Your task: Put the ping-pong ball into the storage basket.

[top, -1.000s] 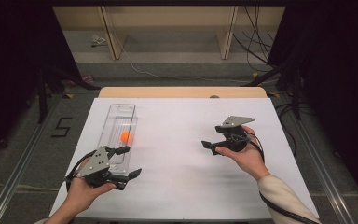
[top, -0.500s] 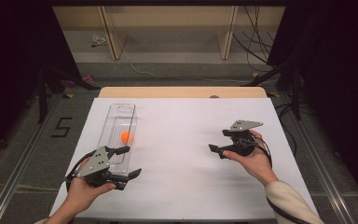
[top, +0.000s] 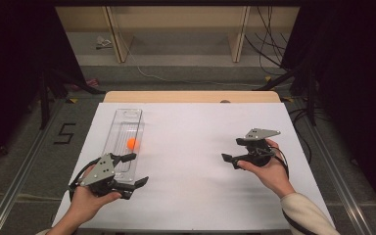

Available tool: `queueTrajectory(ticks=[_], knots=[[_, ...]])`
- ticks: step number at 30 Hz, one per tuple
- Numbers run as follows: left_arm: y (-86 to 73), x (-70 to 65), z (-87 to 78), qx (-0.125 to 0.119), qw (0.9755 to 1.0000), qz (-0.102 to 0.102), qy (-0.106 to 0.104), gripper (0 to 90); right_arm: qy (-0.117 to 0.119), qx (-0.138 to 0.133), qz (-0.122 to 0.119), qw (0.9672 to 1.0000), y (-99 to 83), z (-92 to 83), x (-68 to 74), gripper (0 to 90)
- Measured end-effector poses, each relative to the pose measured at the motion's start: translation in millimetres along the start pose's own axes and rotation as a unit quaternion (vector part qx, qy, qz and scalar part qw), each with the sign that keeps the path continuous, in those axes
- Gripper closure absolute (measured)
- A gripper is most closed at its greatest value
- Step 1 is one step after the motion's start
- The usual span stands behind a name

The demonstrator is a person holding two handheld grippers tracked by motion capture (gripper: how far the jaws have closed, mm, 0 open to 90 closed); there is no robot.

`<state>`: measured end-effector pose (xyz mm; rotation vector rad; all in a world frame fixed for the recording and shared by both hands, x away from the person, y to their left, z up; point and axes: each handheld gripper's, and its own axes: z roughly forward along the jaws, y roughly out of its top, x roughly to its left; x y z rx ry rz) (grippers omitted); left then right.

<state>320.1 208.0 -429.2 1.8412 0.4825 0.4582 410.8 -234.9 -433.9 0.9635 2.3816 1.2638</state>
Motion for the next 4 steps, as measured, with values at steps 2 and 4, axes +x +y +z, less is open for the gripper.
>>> queueTrajectory(ticks=[2,4], knots=[[0.3,-0.1,0.1,-0.001,1.0000,0.000,0.000,17.0,0.000,-0.001,0.000,1.0000,-0.1,-0.3,0.0,16.1],[0.2,0.1,0.3,0.000,1.0000,0.001,-0.001,17.0,0.000,-0.001,0.000,1.0000,-0.2,-0.6,0.1,16.1]])
